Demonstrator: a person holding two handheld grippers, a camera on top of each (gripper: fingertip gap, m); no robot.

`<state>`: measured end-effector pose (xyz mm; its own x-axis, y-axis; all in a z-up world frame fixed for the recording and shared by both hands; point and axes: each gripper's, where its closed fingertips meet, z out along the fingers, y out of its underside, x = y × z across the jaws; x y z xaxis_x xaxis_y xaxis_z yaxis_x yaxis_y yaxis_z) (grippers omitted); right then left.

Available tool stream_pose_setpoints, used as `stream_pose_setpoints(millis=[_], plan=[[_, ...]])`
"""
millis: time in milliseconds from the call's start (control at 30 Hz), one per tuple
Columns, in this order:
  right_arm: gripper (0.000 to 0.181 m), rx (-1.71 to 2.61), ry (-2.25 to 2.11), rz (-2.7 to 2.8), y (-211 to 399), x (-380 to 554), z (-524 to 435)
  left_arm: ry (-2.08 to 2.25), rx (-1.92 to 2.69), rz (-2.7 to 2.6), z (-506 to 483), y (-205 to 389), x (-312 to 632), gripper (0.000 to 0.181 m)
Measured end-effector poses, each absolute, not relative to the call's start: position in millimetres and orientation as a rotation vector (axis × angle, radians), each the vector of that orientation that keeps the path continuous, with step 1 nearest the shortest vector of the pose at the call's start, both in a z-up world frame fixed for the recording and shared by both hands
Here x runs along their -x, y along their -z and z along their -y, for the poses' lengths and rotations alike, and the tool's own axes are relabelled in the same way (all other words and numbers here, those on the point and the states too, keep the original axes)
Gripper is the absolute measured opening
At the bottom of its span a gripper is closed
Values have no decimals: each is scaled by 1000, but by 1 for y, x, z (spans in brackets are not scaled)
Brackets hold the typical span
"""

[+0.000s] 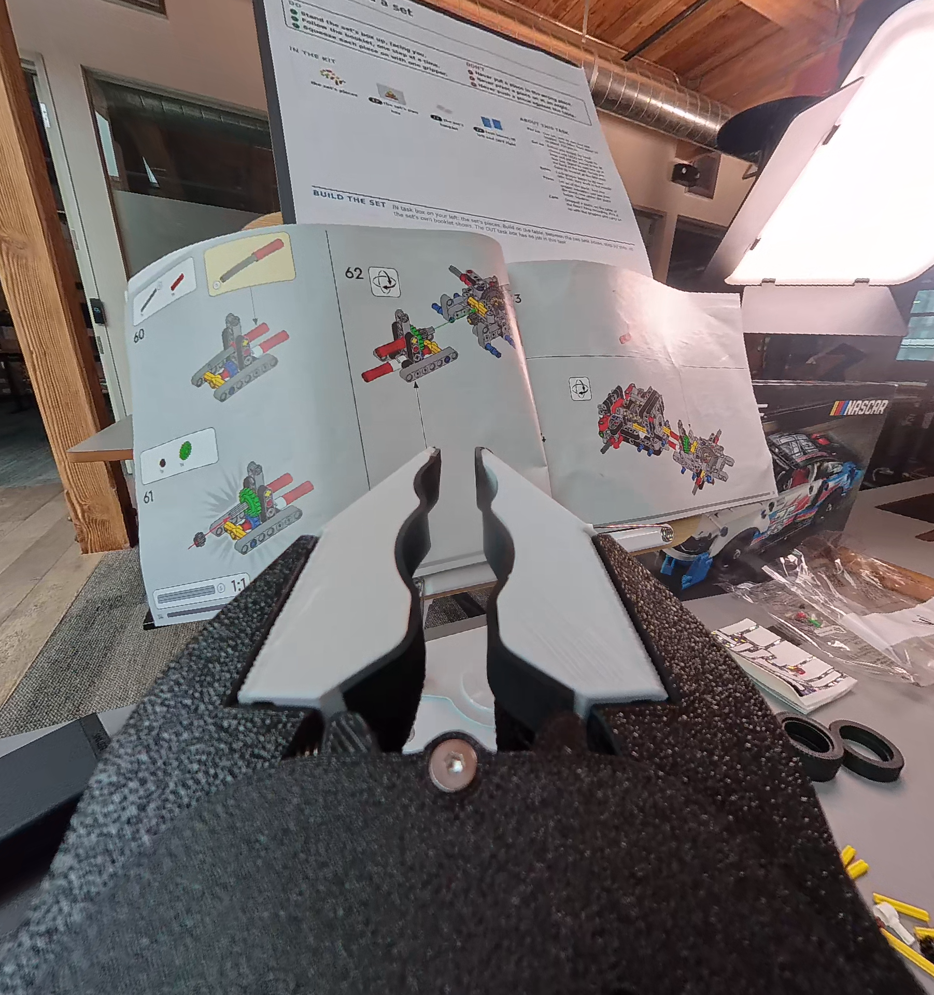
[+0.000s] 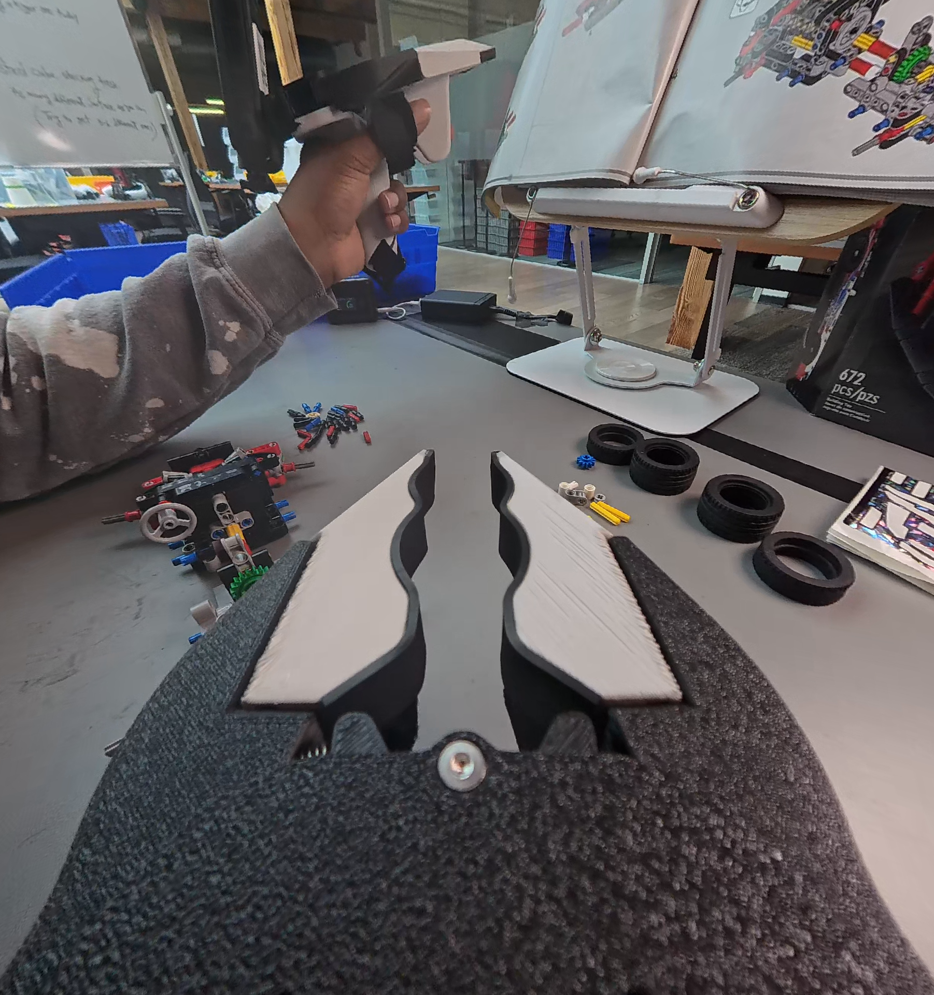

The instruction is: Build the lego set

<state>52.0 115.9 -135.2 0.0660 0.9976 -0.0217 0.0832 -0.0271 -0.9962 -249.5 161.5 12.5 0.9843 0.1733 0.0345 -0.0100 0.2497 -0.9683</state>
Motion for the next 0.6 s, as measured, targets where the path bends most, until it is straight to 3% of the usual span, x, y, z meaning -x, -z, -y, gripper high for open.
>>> stream_pose_setpoints(millis=[600], plan=[[19, 1319, -1142, 1219, 136, -51, -115, -131, 1319, 136, -163, -11, 248, 13]])
